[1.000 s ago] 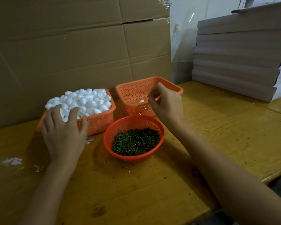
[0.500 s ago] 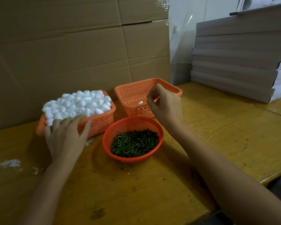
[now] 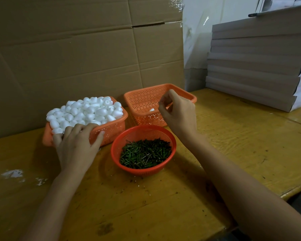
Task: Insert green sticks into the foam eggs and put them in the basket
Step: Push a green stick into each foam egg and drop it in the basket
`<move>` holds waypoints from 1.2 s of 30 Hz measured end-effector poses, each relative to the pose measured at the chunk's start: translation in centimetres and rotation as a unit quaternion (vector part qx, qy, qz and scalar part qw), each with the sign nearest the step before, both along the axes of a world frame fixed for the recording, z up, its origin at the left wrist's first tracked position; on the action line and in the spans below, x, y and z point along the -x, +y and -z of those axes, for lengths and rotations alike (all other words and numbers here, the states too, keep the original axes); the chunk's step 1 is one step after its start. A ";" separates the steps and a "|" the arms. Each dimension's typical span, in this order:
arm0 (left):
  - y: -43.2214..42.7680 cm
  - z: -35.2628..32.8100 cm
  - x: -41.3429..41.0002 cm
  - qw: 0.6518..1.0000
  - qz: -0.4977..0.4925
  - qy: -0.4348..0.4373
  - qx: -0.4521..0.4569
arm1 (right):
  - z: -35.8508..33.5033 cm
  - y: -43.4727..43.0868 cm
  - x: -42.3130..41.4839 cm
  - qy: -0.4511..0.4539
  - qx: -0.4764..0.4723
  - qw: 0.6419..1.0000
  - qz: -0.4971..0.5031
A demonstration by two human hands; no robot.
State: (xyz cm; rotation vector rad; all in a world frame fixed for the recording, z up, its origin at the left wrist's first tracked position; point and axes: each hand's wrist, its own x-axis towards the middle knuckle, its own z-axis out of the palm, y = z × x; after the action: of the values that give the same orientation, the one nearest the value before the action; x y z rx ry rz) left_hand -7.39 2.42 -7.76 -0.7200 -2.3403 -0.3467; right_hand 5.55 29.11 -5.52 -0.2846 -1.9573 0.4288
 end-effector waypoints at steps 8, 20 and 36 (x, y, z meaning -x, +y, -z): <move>0.1 0.0 0.2 0.999 -0.008 -0.010 0.030 | 0.0 0.0 0.0 0.003 -0.003 1.000 0.001; 0.1 -0.5 0.3 0.997 -0.019 -0.048 0.049 | 0.1 -0.2 0.0 0.008 -0.006 1.000 0.001; 0.3 -0.7 -0.2 0.999 -0.006 -0.043 0.029 | -0.3 -0.2 -0.4 0.031 0.022 0.999 0.019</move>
State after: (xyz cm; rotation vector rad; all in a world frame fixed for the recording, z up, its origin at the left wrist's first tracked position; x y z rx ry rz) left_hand -7.14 2.74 -7.06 -0.7302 -2.4444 -0.3120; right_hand 5.99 28.90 -5.23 -0.3320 -1.8809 0.4502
